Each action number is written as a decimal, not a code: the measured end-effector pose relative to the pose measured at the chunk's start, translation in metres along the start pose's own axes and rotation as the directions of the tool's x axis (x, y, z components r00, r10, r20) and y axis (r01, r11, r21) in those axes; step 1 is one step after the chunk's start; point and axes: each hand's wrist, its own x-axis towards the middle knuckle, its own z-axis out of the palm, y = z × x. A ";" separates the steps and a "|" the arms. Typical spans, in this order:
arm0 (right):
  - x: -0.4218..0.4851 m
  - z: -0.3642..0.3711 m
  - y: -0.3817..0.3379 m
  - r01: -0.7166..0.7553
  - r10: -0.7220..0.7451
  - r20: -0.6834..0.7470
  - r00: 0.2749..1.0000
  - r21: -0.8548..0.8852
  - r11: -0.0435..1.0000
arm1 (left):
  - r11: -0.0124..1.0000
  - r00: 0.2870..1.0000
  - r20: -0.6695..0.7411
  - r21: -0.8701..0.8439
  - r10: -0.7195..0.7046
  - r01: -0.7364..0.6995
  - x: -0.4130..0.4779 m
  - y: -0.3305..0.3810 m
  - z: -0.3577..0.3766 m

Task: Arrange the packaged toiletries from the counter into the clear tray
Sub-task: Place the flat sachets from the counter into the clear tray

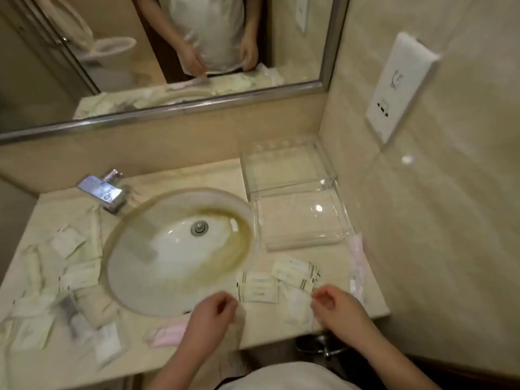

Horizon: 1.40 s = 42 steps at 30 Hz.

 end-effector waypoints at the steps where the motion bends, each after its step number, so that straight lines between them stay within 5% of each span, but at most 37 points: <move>1: 0.010 0.002 -0.005 -0.005 0.004 -0.046 0.999 -0.031 0.999 | 0.999 0.997 -0.072 0.028 0.032 -0.030 0.014 -0.001 0.008; 7: 0.023 0.026 -0.014 -0.037 -0.027 -0.183 0.983 -0.335 0.942 | 0.968 0.988 -0.063 0.199 -0.142 0.152 0.062 0.012 0.039; 13: 0.027 0.039 -0.005 0.034 -0.150 -0.223 0.963 -0.454 0.890 | 0.977 0.978 -0.069 0.073 -0.196 0.201 0.068 0.016 0.042; 18: 0.024 0.037 -0.012 0.054 -0.114 -0.245 0.963 -0.238 0.970 | 0.955 0.957 -0.086 -0.136 -0.275 0.263 0.067 0.019 0.027; 23: 0.021 0.010 -0.015 -0.093 0.118 -0.303 0.946 0.094 0.991 | 0.892 0.956 -0.031 -0.368 -0.293 0.262 0.065 0.014 -0.007; 28: 0.008 -0.024 -0.013 -0.209 0.258 -0.286 0.923 0.192 0.959 | 0.798 0.958 0.030 -0.547 -0.285 0.254 0.068 0.008 -0.032; 34: 0.003 -0.028 -0.035 -0.120 0.315 -0.232 0.920 0.599 0.792 | 0.729 0.974 0.104 -0.648 -0.202 0.220 0.084 0.024 -0.044; 42: 0.022 -0.038 -0.077 -0.053 0.303 -0.167 0.938 0.798 0.601 | 0.717 0.971 0.204 -0.658 -0.123 0.229 0.117 0.052 -0.037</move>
